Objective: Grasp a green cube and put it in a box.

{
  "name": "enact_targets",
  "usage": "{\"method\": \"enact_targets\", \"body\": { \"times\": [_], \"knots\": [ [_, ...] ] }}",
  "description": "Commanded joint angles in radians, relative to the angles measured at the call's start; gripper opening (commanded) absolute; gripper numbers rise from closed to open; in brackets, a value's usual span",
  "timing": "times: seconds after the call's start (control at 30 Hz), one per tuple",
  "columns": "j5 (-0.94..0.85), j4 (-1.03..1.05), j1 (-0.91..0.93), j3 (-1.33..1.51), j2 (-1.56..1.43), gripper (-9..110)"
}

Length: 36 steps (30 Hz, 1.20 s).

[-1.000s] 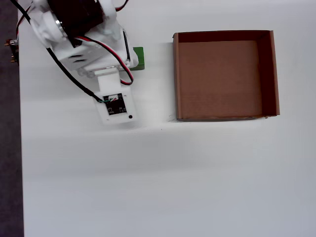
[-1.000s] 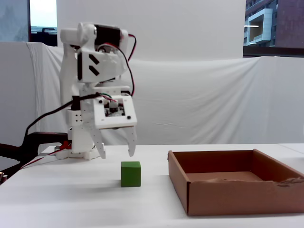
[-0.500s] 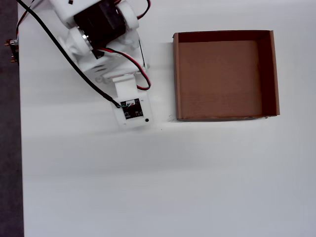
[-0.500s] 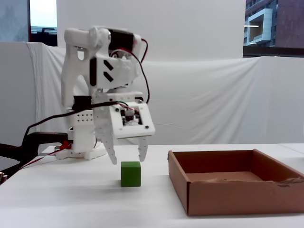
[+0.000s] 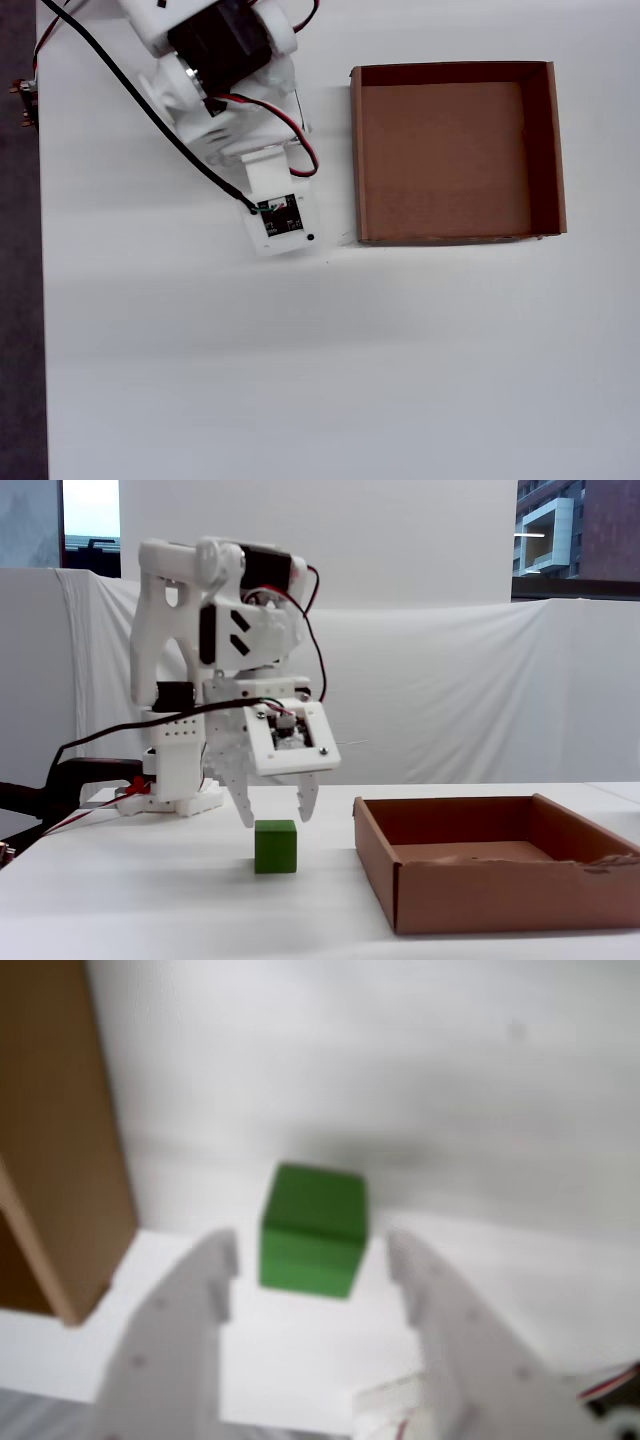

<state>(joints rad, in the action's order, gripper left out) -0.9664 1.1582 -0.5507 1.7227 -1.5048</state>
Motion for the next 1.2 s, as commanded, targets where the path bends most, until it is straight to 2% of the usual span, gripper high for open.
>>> {"method": "enact_targets", "body": {
  "times": [0.0, 0.3, 1.17],
  "knots": [
    [0.003, 0.002, -0.008, 0.006, -0.031, 21],
    [0.003, -0.003, -0.008, 0.064, -0.078, 31],
    [0.005, -0.066, -0.021, 0.141, -0.009, 31]
  ]
}}
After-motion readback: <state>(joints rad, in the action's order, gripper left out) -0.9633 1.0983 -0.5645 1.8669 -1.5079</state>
